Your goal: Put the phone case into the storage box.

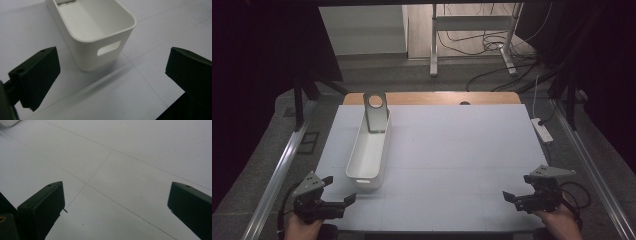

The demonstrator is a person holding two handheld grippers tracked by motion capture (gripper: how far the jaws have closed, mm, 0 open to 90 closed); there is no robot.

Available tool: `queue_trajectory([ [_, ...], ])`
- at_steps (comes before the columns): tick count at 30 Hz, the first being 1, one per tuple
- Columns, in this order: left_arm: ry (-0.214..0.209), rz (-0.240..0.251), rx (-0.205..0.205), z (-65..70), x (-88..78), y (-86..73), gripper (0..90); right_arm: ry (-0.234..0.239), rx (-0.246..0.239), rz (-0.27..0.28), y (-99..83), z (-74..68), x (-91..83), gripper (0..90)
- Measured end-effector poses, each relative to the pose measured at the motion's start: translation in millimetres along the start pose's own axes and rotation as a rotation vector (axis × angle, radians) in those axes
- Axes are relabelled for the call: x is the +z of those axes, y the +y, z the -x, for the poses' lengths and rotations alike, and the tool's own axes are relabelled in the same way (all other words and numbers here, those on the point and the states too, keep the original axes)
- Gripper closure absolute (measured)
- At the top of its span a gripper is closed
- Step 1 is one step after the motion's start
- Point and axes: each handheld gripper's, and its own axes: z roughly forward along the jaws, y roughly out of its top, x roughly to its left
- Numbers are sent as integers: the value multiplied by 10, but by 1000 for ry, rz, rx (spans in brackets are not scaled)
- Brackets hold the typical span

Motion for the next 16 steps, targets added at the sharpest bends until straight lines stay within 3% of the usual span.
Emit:
queue_trajectory([
  [12, 40, -56, 5, 26, 57, 1, 10, 0, -7, 0, 0, 0, 0, 15],
  [16, 46, -54, 8, 30, 57, 5, 12, 2, -6, -6, -1, 5, 8, 14],
])
